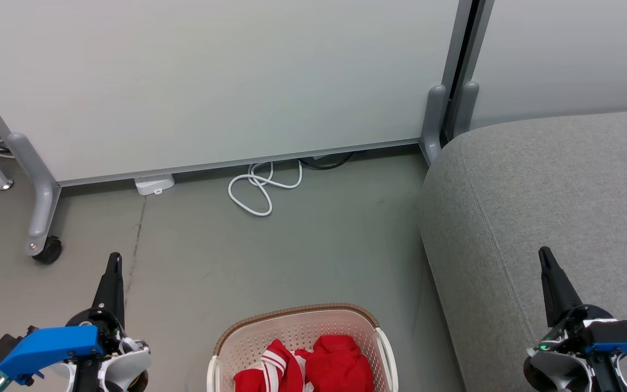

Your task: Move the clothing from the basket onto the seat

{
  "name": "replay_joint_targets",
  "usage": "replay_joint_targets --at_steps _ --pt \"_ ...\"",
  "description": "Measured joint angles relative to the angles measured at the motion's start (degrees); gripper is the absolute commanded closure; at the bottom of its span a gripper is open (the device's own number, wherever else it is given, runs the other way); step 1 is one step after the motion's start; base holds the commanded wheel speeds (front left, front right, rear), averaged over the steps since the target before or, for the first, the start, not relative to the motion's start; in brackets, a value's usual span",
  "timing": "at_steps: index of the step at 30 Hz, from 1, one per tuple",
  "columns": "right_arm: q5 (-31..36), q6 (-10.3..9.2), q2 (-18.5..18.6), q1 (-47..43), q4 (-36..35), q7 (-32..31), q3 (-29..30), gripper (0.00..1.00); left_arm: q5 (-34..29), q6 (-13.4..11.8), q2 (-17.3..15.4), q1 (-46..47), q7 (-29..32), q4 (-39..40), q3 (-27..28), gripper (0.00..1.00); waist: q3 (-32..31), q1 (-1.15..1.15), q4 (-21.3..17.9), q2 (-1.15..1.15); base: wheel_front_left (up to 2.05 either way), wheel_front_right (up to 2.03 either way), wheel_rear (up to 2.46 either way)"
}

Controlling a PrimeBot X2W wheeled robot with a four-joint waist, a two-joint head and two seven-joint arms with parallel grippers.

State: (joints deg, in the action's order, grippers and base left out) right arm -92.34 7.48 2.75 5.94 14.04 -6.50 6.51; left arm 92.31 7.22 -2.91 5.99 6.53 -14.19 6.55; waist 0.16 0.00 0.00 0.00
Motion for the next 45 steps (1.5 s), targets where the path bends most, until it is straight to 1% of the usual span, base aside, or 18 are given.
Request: replay_joint_targets --at_steps 29,30,32,33,34,40,45 --pt "0.0 0.00 0.0 0.0 0.0 0.0 0.0 1.00 0.0 0.0 0.0 0.0 0.0 0.0 0.0 1.00 0.0 0.00 0.0 0.00 0.00 0.00 0.00" --pt "0.0 0.00 0.0 -0.1 0.1 0.0 0.0 0.00 0.0 0.0 0.0 -0.1 0.0 -0.2 0.0 0.00 0.0 0.00 0.0 0.00 0.00 0.00 0.00" --pt "0.0 -0.08 -0.2 -1.0 1.1 0.0 -0.1 0.00 0.0 -0.1 0.1 -1.1 -0.1 -1.2 0.0 0.00 0.0 0.00 0.0 0.00 0.00 0.00 0.00" --pt "0.0 -0.09 -0.3 -1.5 1.6 0.1 -0.1 1.00 0.0 -0.1 0.3 -1.7 -0.1 -1.7 0.0 1.00 0.0 0.00 0.0 0.00 0.00 0.00 0.00" --pt "0.0 -0.10 -0.3 -2.0 2.1 0.1 -0.2 0.00 0.0 -0.1 0.4 -2.4 -0.1 -2.2 0.0 0.00 0.0 0.00 0.0 0.00 0.00 0.00 0.00" --pt "0.0 -0.11 -0.4 -2.7 2.0 1.6 -0.9 0.00 -0.4 -0.2 0.6 -3.2 -1.6 -1.9 -0.5 0.00 0.1 0.00 0.1 0.00 0.00 0.00 0.00" --pt "1.2 -0.11 -0.4 -2.7 1.2 3.0 -1.5 0.00 -3.0 -0.2 0.6 -3.2 -3.0 -1.1 -1.0 0.00 0.2 0.00 0.1 0.00 0.00 0.00 0.00"
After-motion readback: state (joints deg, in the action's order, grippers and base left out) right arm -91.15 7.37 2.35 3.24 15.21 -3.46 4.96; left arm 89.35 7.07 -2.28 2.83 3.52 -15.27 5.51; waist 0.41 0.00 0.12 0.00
